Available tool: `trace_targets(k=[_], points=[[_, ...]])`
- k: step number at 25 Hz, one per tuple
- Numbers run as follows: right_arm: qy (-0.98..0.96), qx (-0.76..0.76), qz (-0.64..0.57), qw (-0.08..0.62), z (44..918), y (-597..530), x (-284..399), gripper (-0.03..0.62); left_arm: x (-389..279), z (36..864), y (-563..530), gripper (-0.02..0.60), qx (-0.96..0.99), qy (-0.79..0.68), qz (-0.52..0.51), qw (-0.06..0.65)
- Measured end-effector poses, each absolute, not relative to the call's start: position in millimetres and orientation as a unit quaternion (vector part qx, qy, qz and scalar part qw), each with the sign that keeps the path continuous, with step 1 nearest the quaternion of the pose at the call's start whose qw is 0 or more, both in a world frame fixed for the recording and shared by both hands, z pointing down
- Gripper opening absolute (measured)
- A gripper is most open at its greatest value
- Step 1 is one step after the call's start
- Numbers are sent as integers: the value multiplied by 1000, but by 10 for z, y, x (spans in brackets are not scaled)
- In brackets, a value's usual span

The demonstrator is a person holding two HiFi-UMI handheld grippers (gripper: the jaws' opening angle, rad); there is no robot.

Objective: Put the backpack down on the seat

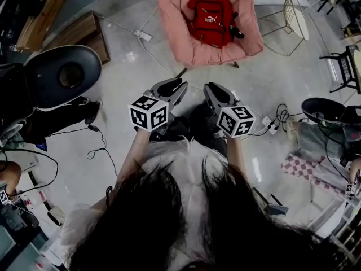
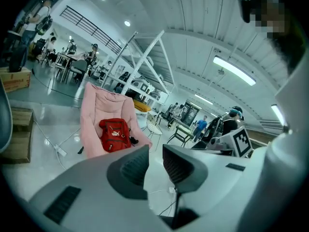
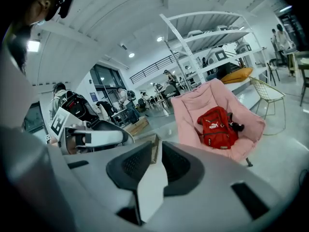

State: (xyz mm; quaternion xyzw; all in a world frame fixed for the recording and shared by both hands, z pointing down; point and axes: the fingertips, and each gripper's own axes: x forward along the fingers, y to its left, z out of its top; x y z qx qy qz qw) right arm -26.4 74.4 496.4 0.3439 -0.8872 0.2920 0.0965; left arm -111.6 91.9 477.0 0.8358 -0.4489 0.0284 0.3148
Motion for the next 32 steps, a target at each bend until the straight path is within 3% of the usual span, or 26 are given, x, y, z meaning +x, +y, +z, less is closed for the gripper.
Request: trace_targets(k=[32], points=[[-892, 359, 259, 94, 4879, 1567, -128, 74, -862, 4757, 1478, 97, 863, -415, 48, 285]])
